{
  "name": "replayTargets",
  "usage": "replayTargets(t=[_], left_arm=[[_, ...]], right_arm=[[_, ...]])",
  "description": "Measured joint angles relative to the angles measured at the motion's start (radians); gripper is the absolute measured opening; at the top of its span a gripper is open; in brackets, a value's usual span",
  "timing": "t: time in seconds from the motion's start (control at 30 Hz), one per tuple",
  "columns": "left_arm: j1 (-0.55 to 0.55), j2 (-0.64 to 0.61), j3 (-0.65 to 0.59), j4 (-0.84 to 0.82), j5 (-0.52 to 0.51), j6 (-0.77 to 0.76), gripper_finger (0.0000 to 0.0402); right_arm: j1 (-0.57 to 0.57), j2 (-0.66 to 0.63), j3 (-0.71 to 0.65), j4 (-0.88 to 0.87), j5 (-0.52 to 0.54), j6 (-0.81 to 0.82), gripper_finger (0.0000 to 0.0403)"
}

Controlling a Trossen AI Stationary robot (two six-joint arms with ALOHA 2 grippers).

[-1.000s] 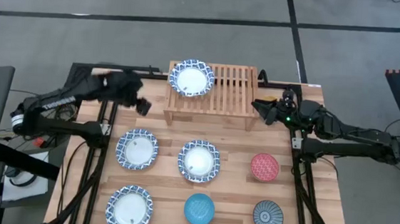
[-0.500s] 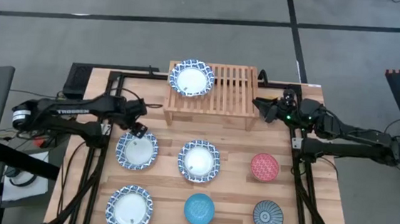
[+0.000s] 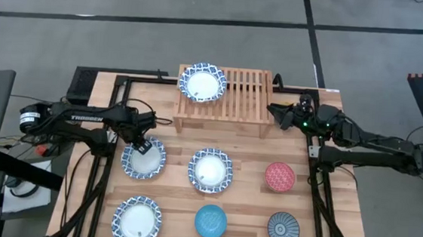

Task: Place and stack bowls onto a shelf
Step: Stack the top left white bowl on top of the other white bowl on the shelf

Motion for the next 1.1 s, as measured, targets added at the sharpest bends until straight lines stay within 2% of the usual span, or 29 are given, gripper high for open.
replayTargets(t=[0.2, 0.3, 0.43, 0.67, 0.8, 0.97, 1.1], left_arm=[[0.000, 0.003, 0.028, -0.008, 0.055, 0.001, 0.0040], [0.000, -0.005, 0.074, -0.044, 0.057, 0.001, 0.0008], [0.000, -0.005, 0.168, -0.132, 0.038, 0.029, 0.0009], [0.007, -0.005, 0.316, -0.227, -0.058, 0.113, 0.0002], [0.022, -0.005, 0.365, -0.265, -0.041, 0.126, 0.0001], [0.019, -0.005, 0.484, -0.417, -0.038, 0.125, 0.0000], [-0.012, -0.017, 0.595, -0.533, -0.091, 0.101, 0.0000]], right_arm=[[-0.009, 0.000, 0.000, 0.000, -0.001, -0.007, 0.0240], [-0.021, 0.000, 0.000, 0.003, 0.000, -0.008, 0.0240], [-0.031, 0.000, 0.000, 0.011, -0.001, -0.008, 0.0240], [-0.035, 0.000, 0.000, 0.009, -0.004, -0.012, 0.0240], [-0.035, 0.000, 0.000, -0.001, -0.004, -0.020, 0.0240], [-0.039, 0.000, 0.000, 0.007, -0.003, -0.047, 0.0240], [-0.063, 0.000, 0.000, 0.049, -0.003, -0.103, 0.0240]])
